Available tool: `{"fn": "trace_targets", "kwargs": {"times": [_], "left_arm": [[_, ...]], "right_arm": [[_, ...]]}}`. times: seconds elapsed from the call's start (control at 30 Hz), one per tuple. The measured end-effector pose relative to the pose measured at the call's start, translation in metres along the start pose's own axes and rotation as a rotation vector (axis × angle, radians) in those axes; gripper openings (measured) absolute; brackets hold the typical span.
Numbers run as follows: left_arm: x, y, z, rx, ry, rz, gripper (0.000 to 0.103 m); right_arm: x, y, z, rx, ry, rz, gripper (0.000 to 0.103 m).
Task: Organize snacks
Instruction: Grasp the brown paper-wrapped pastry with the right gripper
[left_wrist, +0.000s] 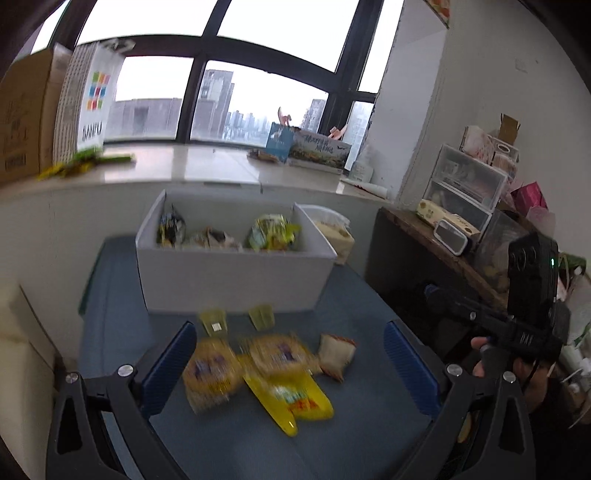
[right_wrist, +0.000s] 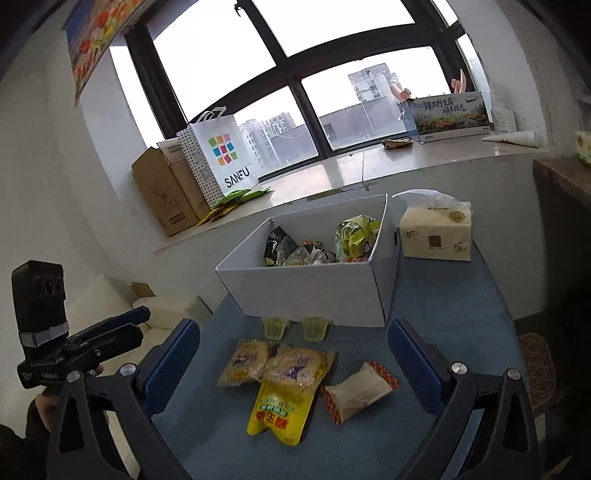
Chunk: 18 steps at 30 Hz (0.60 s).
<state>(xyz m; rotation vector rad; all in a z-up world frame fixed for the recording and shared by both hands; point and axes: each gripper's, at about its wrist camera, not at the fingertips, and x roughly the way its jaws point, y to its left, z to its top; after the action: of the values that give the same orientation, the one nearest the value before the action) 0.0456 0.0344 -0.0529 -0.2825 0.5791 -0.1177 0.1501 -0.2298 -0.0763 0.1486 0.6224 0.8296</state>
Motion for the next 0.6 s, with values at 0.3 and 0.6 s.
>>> {"fn": "trace_targets", "kwargs": {"times": [0.3, 0.6], "left_arm": [[-0.015, -0.011, -0.033, 0.019, 0.011, -0.007, 0.103], [-0.019, -0.010, -0.032, 0.010, -0.002, -0.008, 0.103]], "right_arm": [[-0.020, 0.025, -0.050, -0.114, 0.045, -0.038, 0.103], [-0.011, 0.008, -0.051, -0.094, 0.084, -0.105, 0.103]]}}
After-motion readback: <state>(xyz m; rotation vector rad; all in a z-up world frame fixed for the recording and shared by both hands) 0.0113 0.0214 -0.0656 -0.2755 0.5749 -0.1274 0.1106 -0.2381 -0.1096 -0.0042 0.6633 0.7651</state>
